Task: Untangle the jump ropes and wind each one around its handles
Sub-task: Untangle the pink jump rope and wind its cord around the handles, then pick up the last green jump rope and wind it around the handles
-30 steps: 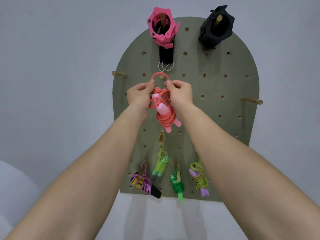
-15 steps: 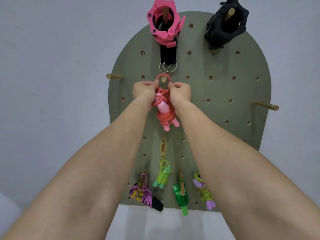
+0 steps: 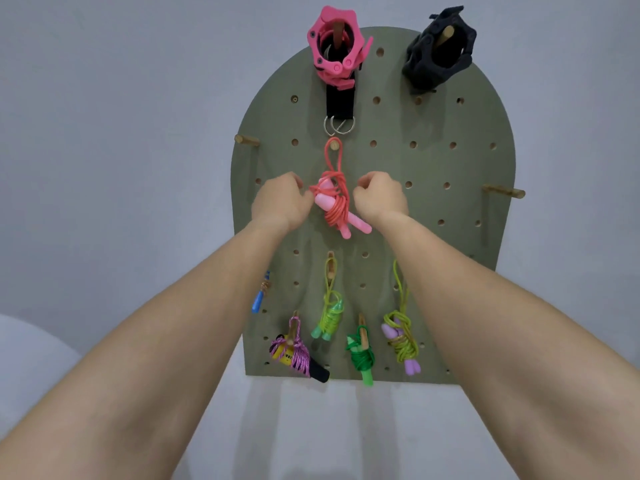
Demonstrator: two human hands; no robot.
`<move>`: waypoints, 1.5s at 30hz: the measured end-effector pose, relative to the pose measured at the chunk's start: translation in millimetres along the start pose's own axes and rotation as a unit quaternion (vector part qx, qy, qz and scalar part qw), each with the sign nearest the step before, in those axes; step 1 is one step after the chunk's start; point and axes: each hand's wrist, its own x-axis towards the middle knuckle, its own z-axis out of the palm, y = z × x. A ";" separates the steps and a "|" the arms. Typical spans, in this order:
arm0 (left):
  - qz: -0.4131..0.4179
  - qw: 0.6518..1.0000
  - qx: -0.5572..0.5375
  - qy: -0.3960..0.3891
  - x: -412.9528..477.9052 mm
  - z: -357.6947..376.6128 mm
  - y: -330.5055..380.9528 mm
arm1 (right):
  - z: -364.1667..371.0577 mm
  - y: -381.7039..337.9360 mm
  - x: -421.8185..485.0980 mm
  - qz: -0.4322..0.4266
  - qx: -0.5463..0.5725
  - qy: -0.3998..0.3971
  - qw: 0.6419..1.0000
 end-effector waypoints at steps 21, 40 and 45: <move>0.075 0.962 0.186 -0.187 -194.2 27.4 -48.5 | 4.9 87.1 -182.8 -0.053 -0.292 -0.165 0.941; -0.011 0.911 0.191 -0.364 -475.7 306.7 -240.8 | 252.6 374.5 -430.4 0.013 -0.280 -0.346 0.896; -0.015 0.901 0.189 -0.391 -566.2 386.1 -313.1 | 331.5 452.5 -516.8 0.027 -0.276 -0.371 0.886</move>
